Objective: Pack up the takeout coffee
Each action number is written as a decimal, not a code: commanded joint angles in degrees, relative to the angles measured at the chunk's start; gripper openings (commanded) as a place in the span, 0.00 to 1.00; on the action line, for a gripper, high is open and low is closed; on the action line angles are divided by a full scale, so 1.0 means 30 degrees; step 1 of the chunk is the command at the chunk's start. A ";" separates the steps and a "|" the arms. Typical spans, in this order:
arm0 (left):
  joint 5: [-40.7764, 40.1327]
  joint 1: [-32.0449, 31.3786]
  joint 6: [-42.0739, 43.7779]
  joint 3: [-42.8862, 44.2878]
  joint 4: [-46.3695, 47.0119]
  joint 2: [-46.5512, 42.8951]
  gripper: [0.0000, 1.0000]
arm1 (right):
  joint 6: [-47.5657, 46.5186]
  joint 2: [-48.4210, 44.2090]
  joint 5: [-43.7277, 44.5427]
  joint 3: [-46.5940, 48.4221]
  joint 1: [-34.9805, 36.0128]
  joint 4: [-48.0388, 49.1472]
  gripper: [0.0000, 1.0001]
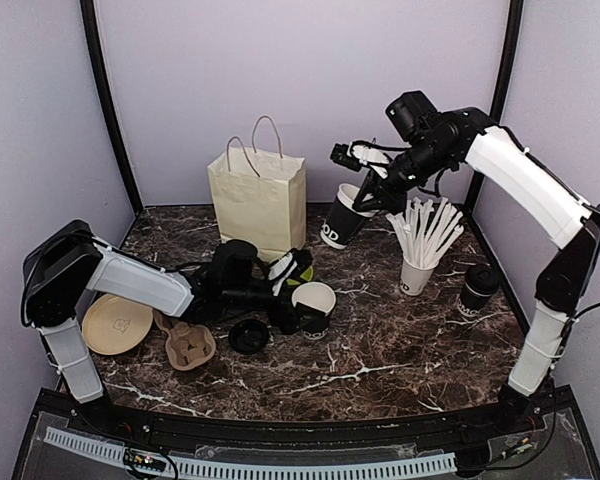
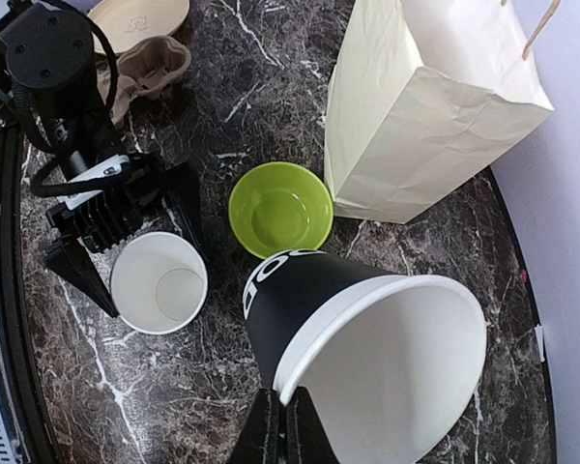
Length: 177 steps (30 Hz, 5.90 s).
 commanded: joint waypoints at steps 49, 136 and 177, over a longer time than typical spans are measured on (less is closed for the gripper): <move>-0.6890 0.0163 0.2243 -0.0500 -0.5704 -1.1040 0.99 | 0.1092 0.8162 0.7039 0.2530 0.0903 0.1898 0.15; -0.8100 -0.2419 -0.2531 0.3467 -2.2062 -0.4046 0.18 | 0.0587 -0.2016 -0.0175 -0.5271 0.1012 0.2031 0.38; -1.1900 -0.3884 -0.2183 0.2410 -2.0889 -0.1513 0.28 | 0.0865 -0.1645 -0.0890 -0.5133 0.1018 0.2070 0.38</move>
